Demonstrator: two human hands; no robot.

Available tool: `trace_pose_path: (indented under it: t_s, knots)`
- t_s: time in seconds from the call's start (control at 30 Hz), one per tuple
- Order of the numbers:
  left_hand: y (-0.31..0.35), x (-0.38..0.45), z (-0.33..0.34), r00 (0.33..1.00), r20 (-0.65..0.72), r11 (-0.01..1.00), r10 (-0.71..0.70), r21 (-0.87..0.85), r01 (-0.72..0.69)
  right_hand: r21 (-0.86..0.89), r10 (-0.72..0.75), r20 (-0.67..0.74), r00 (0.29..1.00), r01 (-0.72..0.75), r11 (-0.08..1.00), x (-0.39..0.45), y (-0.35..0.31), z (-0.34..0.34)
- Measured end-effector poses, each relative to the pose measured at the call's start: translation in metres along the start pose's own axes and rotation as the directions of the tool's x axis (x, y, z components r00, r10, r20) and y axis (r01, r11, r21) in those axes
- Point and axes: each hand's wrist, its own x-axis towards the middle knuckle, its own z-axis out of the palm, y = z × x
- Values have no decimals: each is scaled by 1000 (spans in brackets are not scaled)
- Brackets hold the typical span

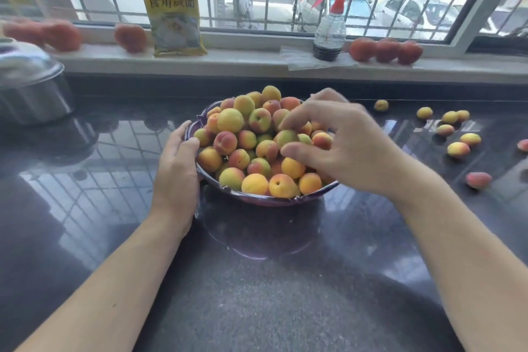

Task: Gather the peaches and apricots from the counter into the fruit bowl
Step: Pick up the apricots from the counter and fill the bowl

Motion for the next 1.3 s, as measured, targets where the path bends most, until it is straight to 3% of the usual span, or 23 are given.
trace_pose_path:
  t_s: [0.1, 0.2, 0.27, 0.33, 0.4, 0.47, 0.53, 0.6, 0.67, 0.8, 0.9, 1.0, 1.1, 1.17, 1.3]
  knots:
    - [1, 0, 0, 1000, 1, 1000, 3, 0, -3, -143, -110, 77, 991, 121, 982, 2, 5, 23]
    - [-2, 1, 0, 1000, 13, 1000, 6, 1, -6, -145, -124, 51, 991, 130, 981, 2, 15, 23]
    - [-3, 2, 0, 1000, 14, 1000, 7, -5, -7, -94, -83, -50, 995, 78, 992, 2, 15, 19]
    - [-4, 4, 0, 1000, 23, 1000, 15, -3, -15, -76, -27, -250, 968, 8, 997, 4, 22, 10]
    - [-5, 4, -1, 1000, 16, 1000, 22, 10, -22, -160, 97, -412, 906, -177, 971, 6, 43, -10]
    - [-5, 4, -1, 1000, 22, 1000, 19, 16, -19, -296, 365, -442, 820, -517, 803, -8, 85, -41]
    - [-5, 3, 0, 999, 27, 1000, 20, 15, -20, -408, 662, -446, 602, -795, 448, -49, 127, -66]
    - [-3, 3, 0, 999, 41, 999, 24, 23, -25, -443, 795, -437, 422, -870, 218, -93, 146, -73]
    - [-2, 1, 1, 999, 40, 999, 26, 22, -27, -425, 843, -391, 369, -885, 190, -122, 148, -69]
    - [-1, 3, -2, 997, 82, 998, 16, 54, -20, -412, 775, -427, 466, -863, 293, -138, 133, -59]
    - [0, 3, -6, 996, 87, 998, -1, 57, -4, -428, 773, -328, 543, -815, 391, -124, 114, -55]
    - [1, 1, -5, 995, 98, 999, 3, 53, -9, -181, 682, -200, 704, -711, 680, -90, 71, -50]
    - [2, 0, -4, 994, 104, 1000, 12, 19, -14, 6, 426, -220, 878, -435, 900, -46, 10, -39]
    - [3, 0, -4, 993, 115, 1000, 12, 17, -14, 13, 279, -208, 937, -283, 959, -23, -20, -24]
    - [4, -1, -6, 993, 117, 999, 14, 28, -17, -116, 207, -111, 972, -219, 969, 3, -37, 6]
